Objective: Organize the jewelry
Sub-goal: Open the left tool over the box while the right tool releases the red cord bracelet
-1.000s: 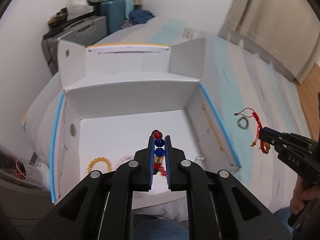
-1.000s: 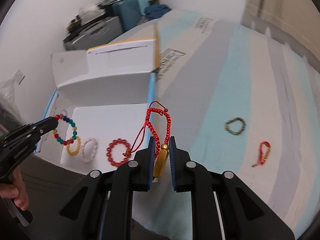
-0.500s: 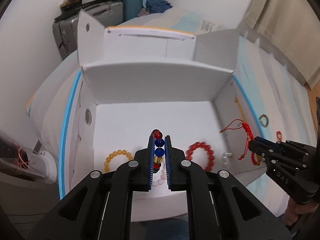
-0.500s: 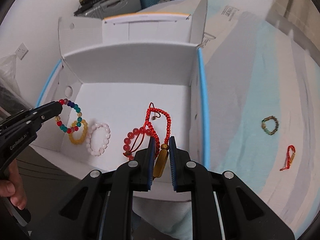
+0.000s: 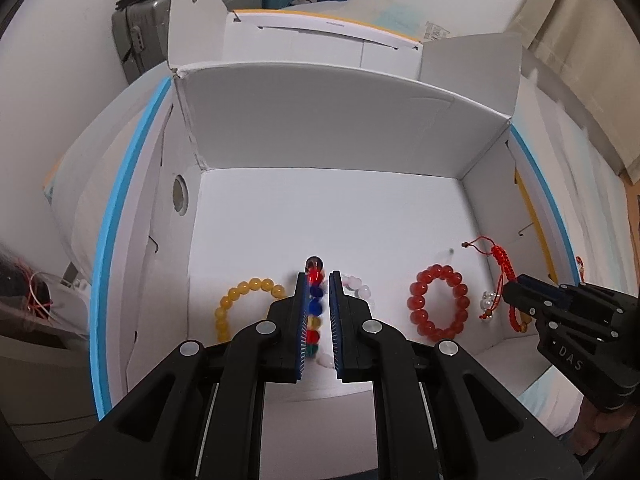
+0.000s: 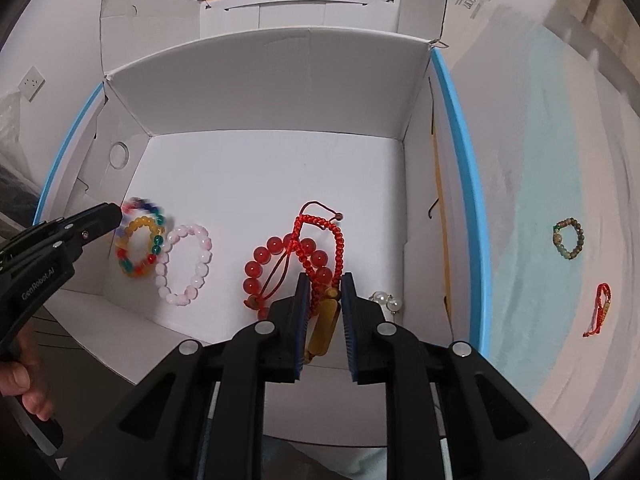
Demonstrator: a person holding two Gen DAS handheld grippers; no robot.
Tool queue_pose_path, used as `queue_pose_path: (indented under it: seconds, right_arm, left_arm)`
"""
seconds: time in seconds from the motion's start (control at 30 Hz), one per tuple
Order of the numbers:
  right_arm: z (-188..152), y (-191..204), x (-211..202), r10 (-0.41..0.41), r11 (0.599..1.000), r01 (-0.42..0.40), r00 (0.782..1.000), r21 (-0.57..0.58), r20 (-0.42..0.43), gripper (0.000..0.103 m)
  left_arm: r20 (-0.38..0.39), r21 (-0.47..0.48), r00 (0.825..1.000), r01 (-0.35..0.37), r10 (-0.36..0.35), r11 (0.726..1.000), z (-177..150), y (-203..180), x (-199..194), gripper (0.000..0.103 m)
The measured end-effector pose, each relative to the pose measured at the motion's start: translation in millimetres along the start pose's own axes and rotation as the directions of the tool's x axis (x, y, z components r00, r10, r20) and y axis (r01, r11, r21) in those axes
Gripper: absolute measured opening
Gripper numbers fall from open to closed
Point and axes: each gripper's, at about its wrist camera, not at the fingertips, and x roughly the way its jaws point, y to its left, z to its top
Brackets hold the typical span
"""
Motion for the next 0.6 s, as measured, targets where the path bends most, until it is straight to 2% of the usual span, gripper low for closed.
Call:
queue_pose_path:
  seconds: [0.03,0.1,0.17,0.23,0.3,0.37,0.4,0.6]
  right_arm:
    - [0.2,0.2,-0.3,0.000,1.000,0.000,1.000,0.002,0.001,0.017]
    - [-0.4,2.4,-1.6,0.007,1.000,-0.007,1.000,-0.001,0.007,0.025]
    - [-0.8,5.1,-4.9,0.018,1.000,-0.018,1.000,-0.010,0.020,0.034]
    - [-2.0,5.7,-9.1,0.022,1.000,-0.021,0.999,-0.011,0.032,0.040]
    - [-3.4,6.6,-12.1,0.033,0.999,-0.033,0.999,-0.006,0.044,0.054]
    - [-5.2,6.7,-18.5,0.038,0.999,-0.037,0.997,-0.004,0.064,0.062]
    - [-5.2,7.0,-20.8,0.041,0.999,-0.040,0.997,-0.005,0.069,0.067]
    - [-7.6,6.7,-41.2,0.049,0.999,-0.047,0.991,-0.020,0.124,0.083]
  left_arm:
    - [0.003,-0.001,1.000,-0.004,0.004,1.000,0.4,0.8,0.0,0.012]
    - [0.004,-0.006,1.000,-0.008,0.008,1.000,1.2,2.0,-1.1,0.015]
    - [0.016,-0.018,1.000,-0.008,0.009,1.000,1.8,4.4,-5.1,0.033]
    - [0.030,-0.019,1.000,-0.008,0.008,1.000,2.1,4.4,-9.2,0.043]
    - [0.044,-0.020,0.999,-0.014,0.014,1.000,3.3,3.6,-14.4,0.052]
    - [0.059,-0.021,0.998,-0.021,0.022,1.000,3.8,2.5,-20.1,0.062]
    - [0.067,-0.020,0.997,-0.027,0.028,0.999,4.2,1.5,-23.3,0.064]
    - [0.100,-0.002,0.994,-0.048,0.048,0.999,7.0,-8.9,-37.9,0.075]
